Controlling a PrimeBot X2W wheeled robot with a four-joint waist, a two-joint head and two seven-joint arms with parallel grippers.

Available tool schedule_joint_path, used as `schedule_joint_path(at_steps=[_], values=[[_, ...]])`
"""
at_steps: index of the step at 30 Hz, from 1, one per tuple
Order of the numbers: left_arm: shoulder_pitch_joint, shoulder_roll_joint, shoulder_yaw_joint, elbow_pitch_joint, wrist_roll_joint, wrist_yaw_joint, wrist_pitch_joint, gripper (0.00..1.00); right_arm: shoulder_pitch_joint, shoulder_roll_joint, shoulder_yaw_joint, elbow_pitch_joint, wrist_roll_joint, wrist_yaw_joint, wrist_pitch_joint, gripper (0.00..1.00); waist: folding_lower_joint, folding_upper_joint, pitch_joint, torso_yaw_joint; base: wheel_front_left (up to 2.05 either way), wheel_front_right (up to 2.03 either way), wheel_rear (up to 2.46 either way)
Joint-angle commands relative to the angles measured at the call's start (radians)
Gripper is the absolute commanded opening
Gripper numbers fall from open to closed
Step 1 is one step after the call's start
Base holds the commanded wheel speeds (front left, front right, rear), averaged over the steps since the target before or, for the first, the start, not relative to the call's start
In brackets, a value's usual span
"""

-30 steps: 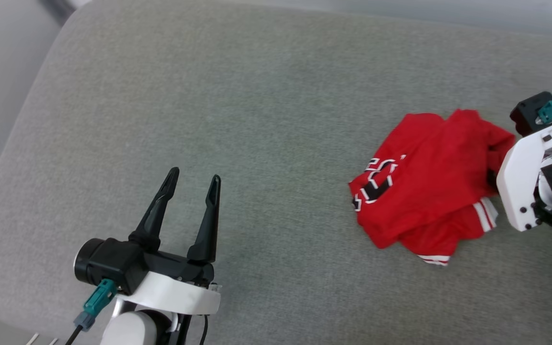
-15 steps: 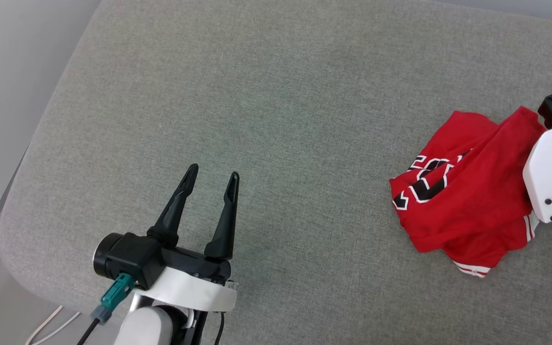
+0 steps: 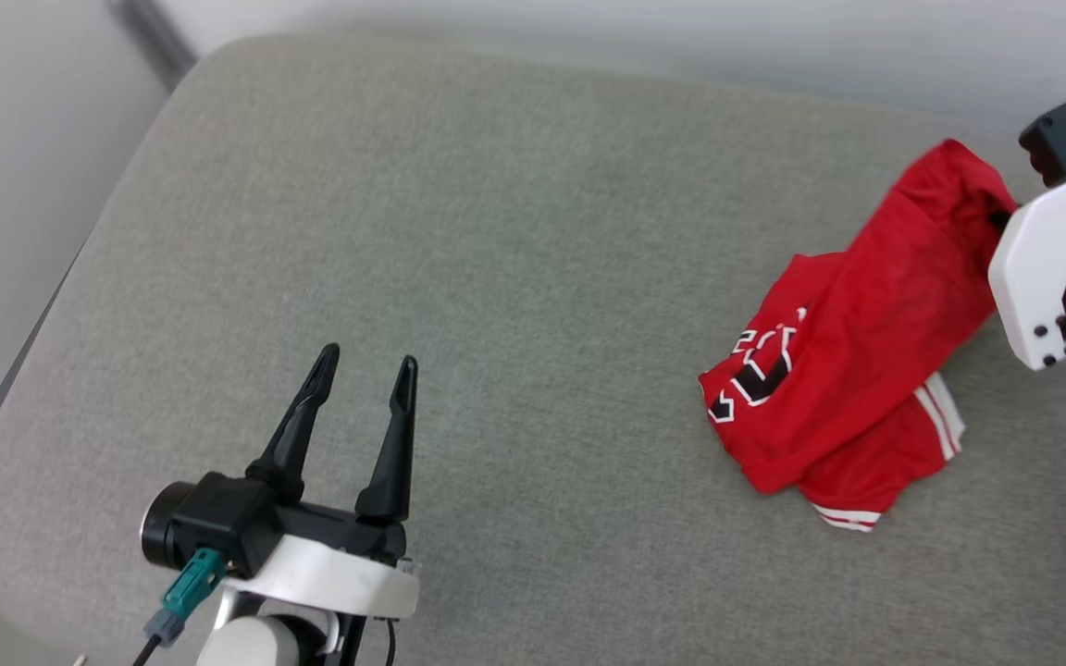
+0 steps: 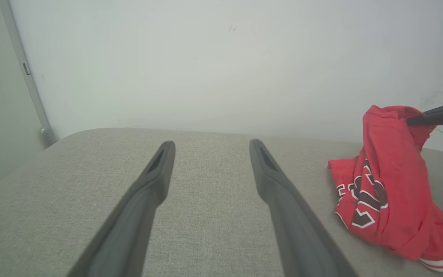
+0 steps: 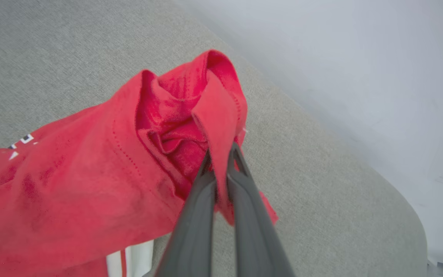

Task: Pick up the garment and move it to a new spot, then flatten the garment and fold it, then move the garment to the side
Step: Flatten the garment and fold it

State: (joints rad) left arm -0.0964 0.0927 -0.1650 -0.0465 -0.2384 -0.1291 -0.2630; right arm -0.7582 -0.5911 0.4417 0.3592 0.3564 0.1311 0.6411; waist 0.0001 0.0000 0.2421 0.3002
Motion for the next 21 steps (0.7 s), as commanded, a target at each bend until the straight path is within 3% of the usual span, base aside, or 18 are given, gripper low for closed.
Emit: schedule_joint_path(at_steps=[1, 5, 10, 15, 21], values=[[0.012, 0.004, 0.005, -0.003, 0.005, -0.001, -0.003, 1.0, -0.017, 0.003, 0.001, -0.014, 0.01, -0.001, -0.009, 0.0, -0.0001, 0.0, -0.046, -0.039, 0.0, 0.0, 0.0], [0.043, 0.005, 0.032, -0.011, 0.008, -0.001, -0.003, 1.0, -0.02, 0.0, -0.003, -0.098, 0.033, -0.001, -0.029, 0.0, -0.0001, 0.0, -0.095, -0.078, 0.0, 0.0, 0.0], [0.077, 0.003, 0.061, -0.019, 0.015, -0.001, -0.003, 1.0, 0.109, -0.018, -0.063, -0.253, 0.057, -0.001, 0.0, 0.0, -0.0001, 0.0, -0.141, -0.125, 0.0, 0.0, 0.0], [0.109, 0.0, 0.085, -0.029, 0.023, -0.001, -0.003, 1.0, 0.357, -0.02, -0.219, -0.434, 0.05, -0.001, 0.079, 0.0, -0.0001, 0.0, -0.168, -0.179, 0.0, 0.0, 0.0], [0.122, 0.002, 0.09, -0.032, 0.027, -0.001, -0.003, 1.0, 0.72, 0.036, -0.398, -0.572, 0.0, -0.001, 0.171, 0.0, -0.0001, 0.0, -0.17, -0.235, 0.0, 0.0, 0.0]])
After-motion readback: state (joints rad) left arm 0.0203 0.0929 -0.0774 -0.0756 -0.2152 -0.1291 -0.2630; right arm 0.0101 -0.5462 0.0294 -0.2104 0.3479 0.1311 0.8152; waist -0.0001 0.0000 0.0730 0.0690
